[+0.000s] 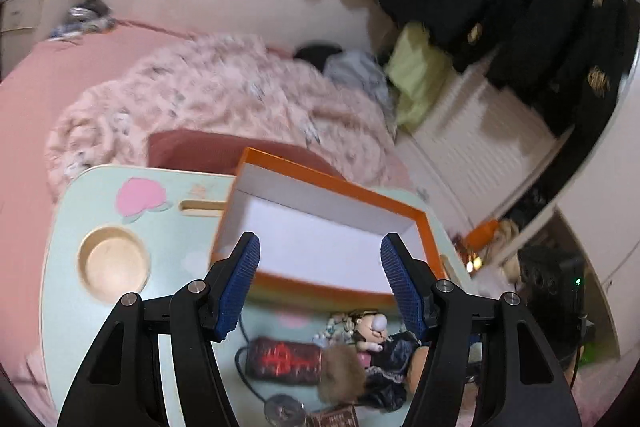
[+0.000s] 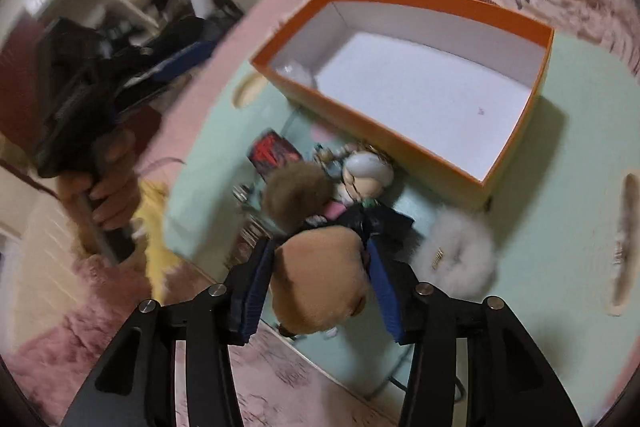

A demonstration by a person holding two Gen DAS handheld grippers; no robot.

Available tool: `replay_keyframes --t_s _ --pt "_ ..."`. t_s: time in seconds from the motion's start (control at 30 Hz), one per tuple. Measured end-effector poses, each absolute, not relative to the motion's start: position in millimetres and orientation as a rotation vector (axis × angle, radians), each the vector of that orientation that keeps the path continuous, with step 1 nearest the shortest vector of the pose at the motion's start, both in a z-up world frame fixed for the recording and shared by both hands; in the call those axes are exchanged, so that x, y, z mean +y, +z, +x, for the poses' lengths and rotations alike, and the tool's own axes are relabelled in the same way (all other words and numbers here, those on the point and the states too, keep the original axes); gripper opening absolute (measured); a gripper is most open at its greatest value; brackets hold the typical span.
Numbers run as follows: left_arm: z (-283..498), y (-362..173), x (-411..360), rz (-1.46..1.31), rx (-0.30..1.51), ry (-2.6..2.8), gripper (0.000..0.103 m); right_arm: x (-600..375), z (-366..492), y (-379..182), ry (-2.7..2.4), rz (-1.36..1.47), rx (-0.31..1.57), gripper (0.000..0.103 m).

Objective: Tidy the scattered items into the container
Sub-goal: 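Lift the brown plush out and set it on the table, then grasp the clear plastic bag inside the box with the right gripper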

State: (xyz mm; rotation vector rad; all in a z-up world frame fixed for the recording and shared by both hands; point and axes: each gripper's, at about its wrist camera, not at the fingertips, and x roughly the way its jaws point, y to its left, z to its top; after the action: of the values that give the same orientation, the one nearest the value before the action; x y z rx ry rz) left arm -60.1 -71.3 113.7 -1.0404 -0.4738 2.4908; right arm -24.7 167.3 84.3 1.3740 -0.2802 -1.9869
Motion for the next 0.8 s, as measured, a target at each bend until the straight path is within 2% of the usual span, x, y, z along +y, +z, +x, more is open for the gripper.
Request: replay_keyframes --t_s 0.13,0.2,0.4,0.5,0.6,0.7,0.8 --pt "-89 97 -58 -1.207 -0.409 2.529 0.064 186 -45 97 -2.097 1.300 -0.396 0.051" --pt "-88 84 -57 -1.259 -0.432 2.542 0.064 192 -58 95 -2.121 1.307 -0.430 0.051" --pt "-76 79 -58 -1.176 -0.467 2.561 0.064 198 -60 100 -2.090 1.306 -0.470 0.051" --pt "-62 88 -72 -1.034 -0.576 2.569 0.064 203 -61 117 -2.119 1.235 -0.475 0.051" --pt "-38 94 -93 -0.926 -0.722 2.590 0.064 186 -67 142 -2.127 1.195 -0.435 0.051" --pt "-13 87 -109 -0.938 -0.800 2.653 0.064 138 -82 154 -2.110 1.246 -0.282 0.051" --pt "10 75 -126 -0.902 -0.886 2.658 0.064 80 -107 144 -2.050 1.371 -0.142 0.051"
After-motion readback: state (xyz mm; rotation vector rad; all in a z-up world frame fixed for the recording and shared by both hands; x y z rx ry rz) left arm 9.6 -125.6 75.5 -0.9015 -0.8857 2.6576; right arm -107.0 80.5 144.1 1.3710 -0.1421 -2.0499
